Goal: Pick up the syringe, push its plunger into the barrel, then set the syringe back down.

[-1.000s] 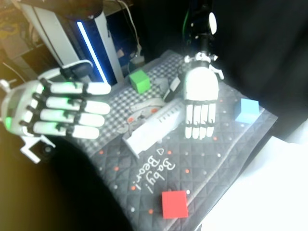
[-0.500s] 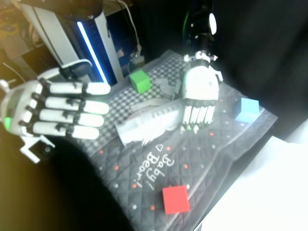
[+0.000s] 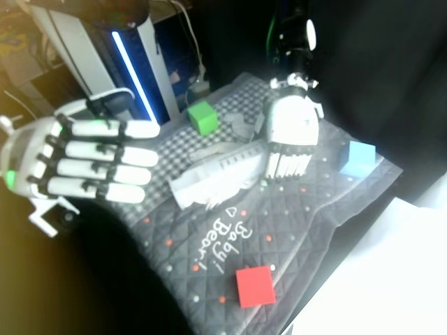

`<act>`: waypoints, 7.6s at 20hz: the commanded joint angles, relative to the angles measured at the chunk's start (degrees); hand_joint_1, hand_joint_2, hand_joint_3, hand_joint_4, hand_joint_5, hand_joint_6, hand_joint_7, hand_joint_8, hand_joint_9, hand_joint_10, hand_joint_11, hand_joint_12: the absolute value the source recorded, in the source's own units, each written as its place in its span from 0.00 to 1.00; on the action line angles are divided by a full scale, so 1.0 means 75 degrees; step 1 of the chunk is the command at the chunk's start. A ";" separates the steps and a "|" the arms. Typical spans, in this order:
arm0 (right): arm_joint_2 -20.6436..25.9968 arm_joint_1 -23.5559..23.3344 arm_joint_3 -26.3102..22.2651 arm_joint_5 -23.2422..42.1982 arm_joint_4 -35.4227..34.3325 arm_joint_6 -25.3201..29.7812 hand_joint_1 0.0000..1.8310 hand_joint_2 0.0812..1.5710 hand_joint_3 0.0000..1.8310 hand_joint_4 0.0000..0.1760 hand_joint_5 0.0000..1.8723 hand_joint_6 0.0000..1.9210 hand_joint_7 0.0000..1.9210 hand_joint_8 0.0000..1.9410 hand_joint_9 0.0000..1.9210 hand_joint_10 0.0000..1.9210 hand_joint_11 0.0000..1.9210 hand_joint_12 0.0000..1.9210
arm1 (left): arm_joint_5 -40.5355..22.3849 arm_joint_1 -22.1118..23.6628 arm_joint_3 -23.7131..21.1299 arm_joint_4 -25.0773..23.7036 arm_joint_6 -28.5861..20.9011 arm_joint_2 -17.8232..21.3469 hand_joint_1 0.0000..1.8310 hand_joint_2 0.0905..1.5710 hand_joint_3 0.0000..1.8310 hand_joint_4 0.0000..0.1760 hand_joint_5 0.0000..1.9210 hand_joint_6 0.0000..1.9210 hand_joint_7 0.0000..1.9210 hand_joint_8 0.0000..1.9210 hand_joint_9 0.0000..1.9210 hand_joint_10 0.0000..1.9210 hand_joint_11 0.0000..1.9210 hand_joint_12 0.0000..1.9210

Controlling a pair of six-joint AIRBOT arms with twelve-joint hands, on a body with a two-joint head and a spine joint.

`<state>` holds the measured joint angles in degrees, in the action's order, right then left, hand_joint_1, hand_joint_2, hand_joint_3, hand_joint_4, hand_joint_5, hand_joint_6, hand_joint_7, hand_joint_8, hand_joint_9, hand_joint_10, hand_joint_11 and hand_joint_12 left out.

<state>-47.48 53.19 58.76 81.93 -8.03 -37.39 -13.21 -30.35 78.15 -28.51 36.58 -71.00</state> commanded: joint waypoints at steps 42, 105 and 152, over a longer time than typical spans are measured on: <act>-0.0844 0.0245 0.0359 0.0692 -0.0598 0.0365 0.01 0.46 0.00 0.28 0.07 0.00 0.08 0.01 0.10 0.01 0.10 0.07 | -0.2862 0.1162 -0.0263 0.0985 -0.0784 0.1269 0.84 0.70 0.00 0.00 0.69 1.00 0.78 1.00 0.83 1.00 0.86 1.00; -0.0652 -0.1237 0.0695 -0.0554 0.0869 0.0578 0.06 0.48 0.00 0.15 0.09 0.00 0.10 0.00 0.10 0.01 0.08 0.05 | -0.2025 0.1321 -0.0153 0.0133 -0.0783 0.1055 0.78 0.73 0.00 0.00 0.65 1.00 0.77 1.00 0.81 1.00 0.85 1.00; 0.0062 -0.1175 0.0310 -0.0340 0.0748 -0.0053 0.06 0.44 0.00 0.00 0.08 0.00 0.10 0.00 0.10 0.00 0.09 0.03 | -0.1008 0.0473 -0.0558 -0.1212 -0.0782 0.0414 0.75 0.73 0.00 0.00 0.63 1.00 0.71 1.00 0.76 1.00 0.80 1.00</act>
<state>-47.48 44.99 61.06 72.53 -1.15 -37.80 -15.20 -27.42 74.08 -38.65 31.22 -67.79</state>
